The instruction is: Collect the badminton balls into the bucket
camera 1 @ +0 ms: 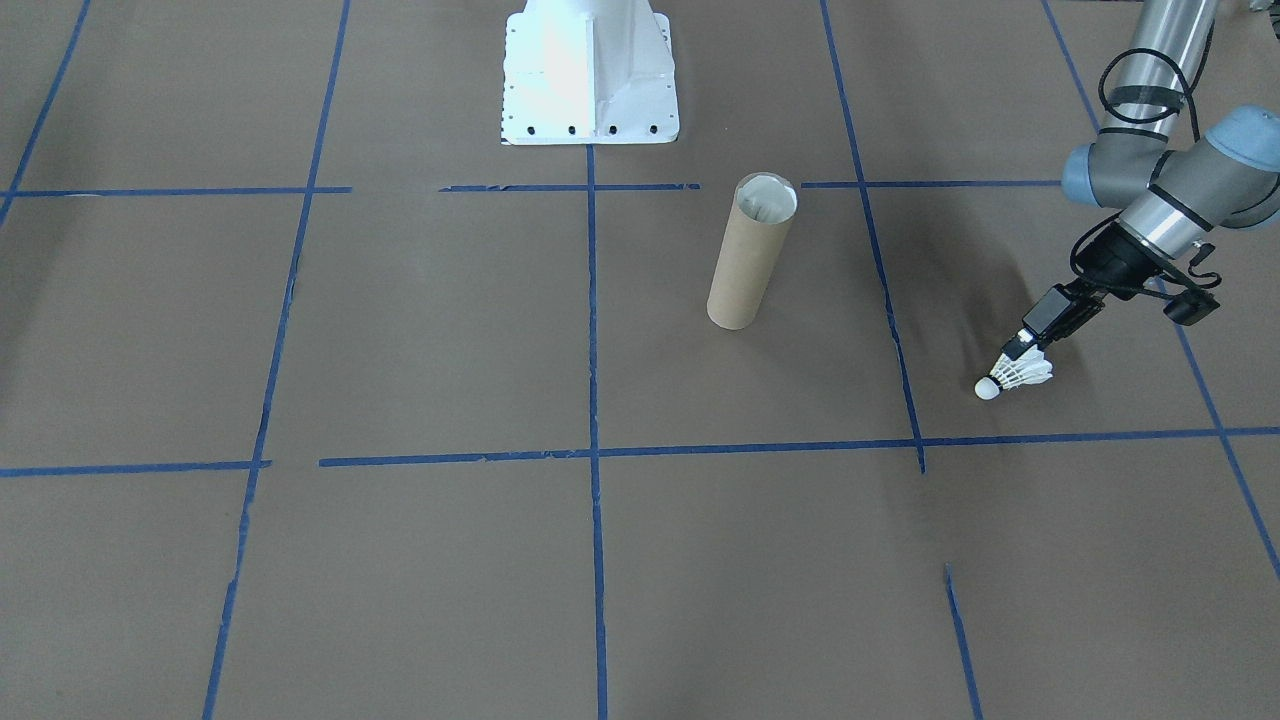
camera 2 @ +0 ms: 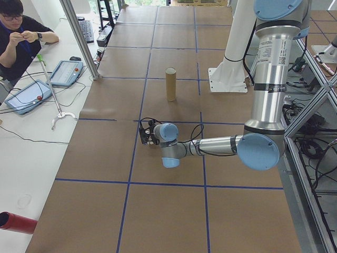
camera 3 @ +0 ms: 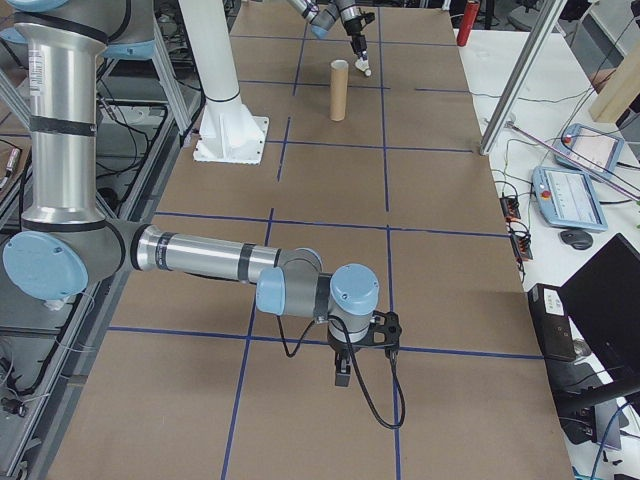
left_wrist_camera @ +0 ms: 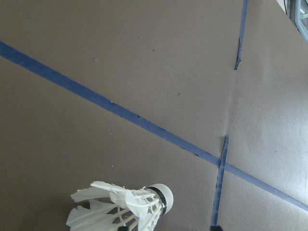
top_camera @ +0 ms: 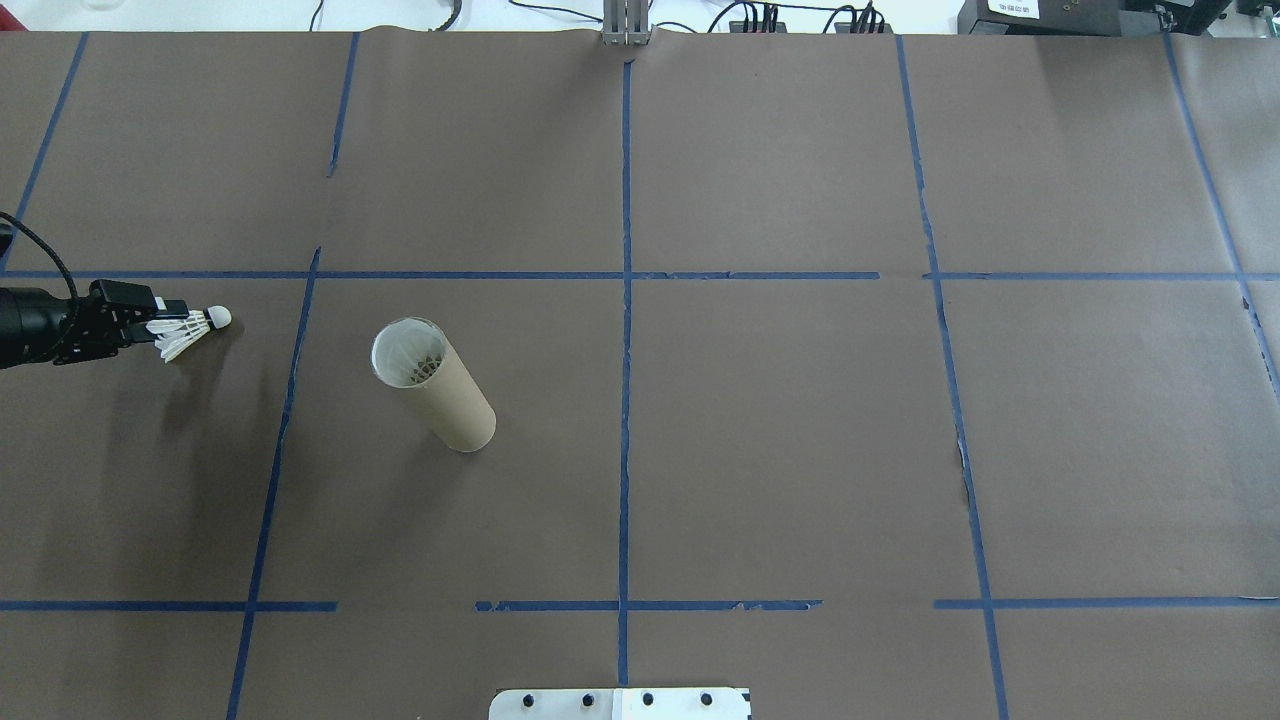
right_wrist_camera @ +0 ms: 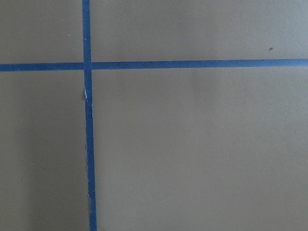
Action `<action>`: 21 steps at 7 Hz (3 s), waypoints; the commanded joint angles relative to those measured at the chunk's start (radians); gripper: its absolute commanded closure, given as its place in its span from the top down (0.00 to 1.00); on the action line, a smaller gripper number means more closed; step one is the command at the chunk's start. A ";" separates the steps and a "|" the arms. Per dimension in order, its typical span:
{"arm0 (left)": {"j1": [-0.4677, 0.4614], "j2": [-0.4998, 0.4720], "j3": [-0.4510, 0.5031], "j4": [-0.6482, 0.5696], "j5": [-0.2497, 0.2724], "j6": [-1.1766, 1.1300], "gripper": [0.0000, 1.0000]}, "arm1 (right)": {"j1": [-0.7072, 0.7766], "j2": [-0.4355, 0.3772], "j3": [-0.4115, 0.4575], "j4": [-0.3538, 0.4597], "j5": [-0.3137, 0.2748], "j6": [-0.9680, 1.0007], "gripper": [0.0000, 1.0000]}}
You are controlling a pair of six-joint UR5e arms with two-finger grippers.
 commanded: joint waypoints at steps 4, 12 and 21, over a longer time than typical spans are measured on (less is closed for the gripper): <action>0.003 0.006 -0.002 0.009 -0.008 0.012 0.00 | 0.000 0.000 0.001 0.000 0.001 0.000 1.00; 0.001 -0.024 -0.584 0.935 -0.203 0.128 0.00 | 0.000 0.000 0.001 0.000 0.000 0.000 1.00; 0.084 -0.838 -0.839 2.505 -0.064 0.390 0.00 | 0.000 0.000 0.001 0.000 0.001 0.000 1.00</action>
